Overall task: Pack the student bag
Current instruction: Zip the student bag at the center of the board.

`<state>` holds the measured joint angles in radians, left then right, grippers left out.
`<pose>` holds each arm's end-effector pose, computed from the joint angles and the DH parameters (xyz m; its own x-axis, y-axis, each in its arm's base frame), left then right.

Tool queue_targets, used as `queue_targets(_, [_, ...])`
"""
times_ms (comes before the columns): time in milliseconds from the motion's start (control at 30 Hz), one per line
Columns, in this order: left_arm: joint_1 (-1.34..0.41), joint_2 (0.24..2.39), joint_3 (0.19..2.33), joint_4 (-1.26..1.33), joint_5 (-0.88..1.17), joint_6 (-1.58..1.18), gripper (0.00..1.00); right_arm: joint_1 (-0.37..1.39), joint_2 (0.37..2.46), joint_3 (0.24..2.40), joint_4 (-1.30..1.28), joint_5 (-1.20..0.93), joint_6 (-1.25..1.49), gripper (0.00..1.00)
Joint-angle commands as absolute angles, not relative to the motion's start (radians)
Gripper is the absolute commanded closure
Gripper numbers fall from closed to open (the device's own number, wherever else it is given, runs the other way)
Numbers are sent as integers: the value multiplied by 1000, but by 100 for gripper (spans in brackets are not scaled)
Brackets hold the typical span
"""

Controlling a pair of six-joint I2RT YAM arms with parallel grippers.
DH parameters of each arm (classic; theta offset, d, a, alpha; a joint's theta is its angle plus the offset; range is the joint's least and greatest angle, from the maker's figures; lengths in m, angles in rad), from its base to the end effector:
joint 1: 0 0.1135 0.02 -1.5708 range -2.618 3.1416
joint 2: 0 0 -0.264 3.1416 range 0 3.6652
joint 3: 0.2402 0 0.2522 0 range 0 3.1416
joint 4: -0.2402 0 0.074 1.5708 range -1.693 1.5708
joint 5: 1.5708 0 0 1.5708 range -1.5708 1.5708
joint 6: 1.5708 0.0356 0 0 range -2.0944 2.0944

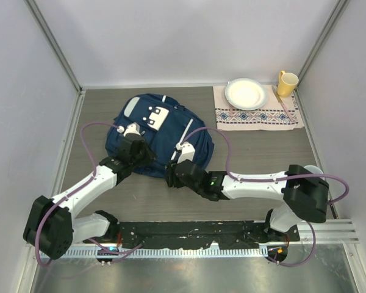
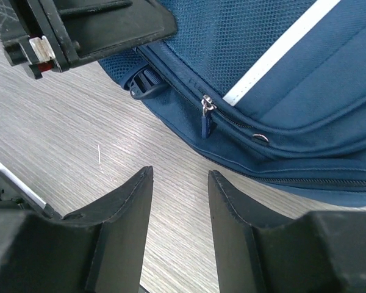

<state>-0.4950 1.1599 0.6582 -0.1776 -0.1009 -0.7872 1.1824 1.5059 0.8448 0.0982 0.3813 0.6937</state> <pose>0.2158 -0.1124 0.2216 -0.6762 -0.4359 -0.5940 -0.1067 0.8556 -0.5065 0.1348 0.2945 0.2168 -0.6284 0.0312 -0.7772 -0.4396 0.8100 0.3881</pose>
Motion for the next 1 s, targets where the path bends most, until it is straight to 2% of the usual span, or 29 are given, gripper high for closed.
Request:
queue_targets(0, [-499, 1146, 700, -143, -40, -804, 93, 1200, 1560, 920, 140, 459, 673, 54])
queue_targets(267, [-500, 1152, 701, -143, -38, -802, 94, 1201, 1686, 1038, 77, 528, 692, 61])
queue_targets(600, [-499, 1155, 709, -144, -41, -796, 95, 1204, 1769, 1124, -69, 637, 730, 61])
queue_targets(967, [-499, 1158, 707, -138, -40, -796, 96, 1207, 1802, 1114, -11, 638, 706, 63])
